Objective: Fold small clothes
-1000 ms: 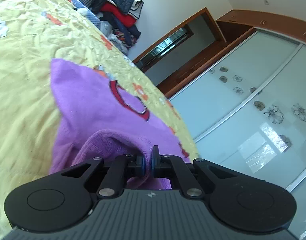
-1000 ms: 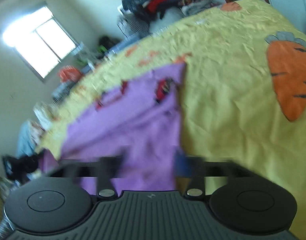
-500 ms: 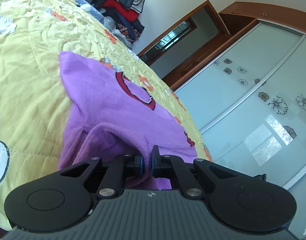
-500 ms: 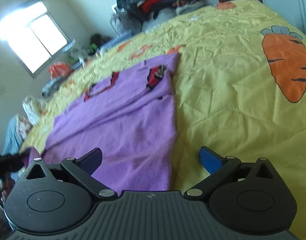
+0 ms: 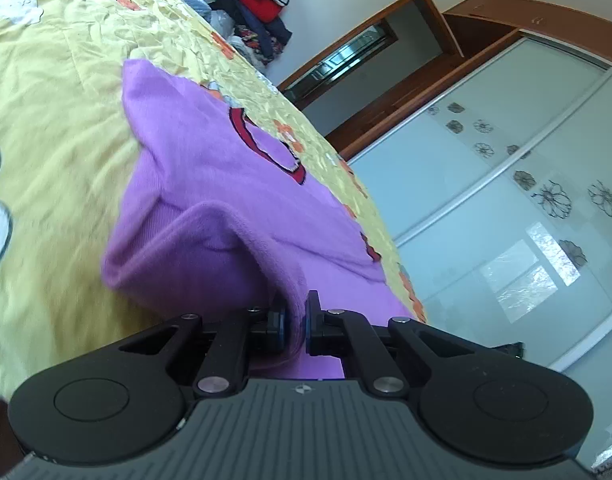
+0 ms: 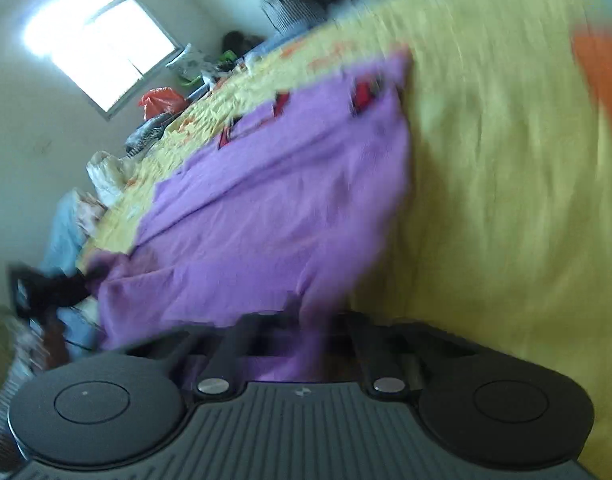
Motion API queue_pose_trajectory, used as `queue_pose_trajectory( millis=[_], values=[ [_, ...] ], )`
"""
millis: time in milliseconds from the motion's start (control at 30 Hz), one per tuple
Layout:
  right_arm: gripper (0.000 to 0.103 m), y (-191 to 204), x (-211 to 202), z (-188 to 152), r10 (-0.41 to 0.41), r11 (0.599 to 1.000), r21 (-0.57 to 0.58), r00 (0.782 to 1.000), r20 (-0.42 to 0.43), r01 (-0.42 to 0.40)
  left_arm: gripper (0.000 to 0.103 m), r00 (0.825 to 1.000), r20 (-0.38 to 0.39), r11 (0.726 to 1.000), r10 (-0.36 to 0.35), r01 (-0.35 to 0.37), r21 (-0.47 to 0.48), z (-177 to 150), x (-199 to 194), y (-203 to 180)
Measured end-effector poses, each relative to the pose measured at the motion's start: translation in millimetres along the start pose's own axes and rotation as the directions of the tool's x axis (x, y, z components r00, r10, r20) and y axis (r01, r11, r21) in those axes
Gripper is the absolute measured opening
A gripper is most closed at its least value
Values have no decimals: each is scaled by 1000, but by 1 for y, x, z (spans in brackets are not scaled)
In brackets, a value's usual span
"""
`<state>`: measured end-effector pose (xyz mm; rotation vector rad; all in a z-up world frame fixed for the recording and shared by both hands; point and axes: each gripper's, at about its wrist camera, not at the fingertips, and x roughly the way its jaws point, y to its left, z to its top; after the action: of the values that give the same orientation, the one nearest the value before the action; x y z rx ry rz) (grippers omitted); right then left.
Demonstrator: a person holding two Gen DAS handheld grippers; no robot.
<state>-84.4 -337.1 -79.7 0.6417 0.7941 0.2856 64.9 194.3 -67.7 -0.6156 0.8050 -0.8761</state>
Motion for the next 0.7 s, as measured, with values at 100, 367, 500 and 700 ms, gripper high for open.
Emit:
queue_pose_trajectory(
  millis=[100, 367, 500, 700],
  values=[
    [3, -2, 2, -6, 16, 1000, -6, 999, 32, -16, 5, 1000, 15, 1000, -9, 9, -24, -10, -6, 3],
    [3, 9, -11, 22, 159, 986, 7, 968, 196, -164, 5, 981, 157, 989, -117, 130, -69, 11, -19, -6],
    [3, 5, -10, 44, 208, 973, 38, 940, 271, -226, 5, 981, 167, 993, -100, 108, -40, 32, -7, -14],
    [4, -1, -7, 83, 106, 994, -4, 949, 297, -110, 5, 984, 179, 998, -6, 17, -61, 63, 13, 4]
  ],
)
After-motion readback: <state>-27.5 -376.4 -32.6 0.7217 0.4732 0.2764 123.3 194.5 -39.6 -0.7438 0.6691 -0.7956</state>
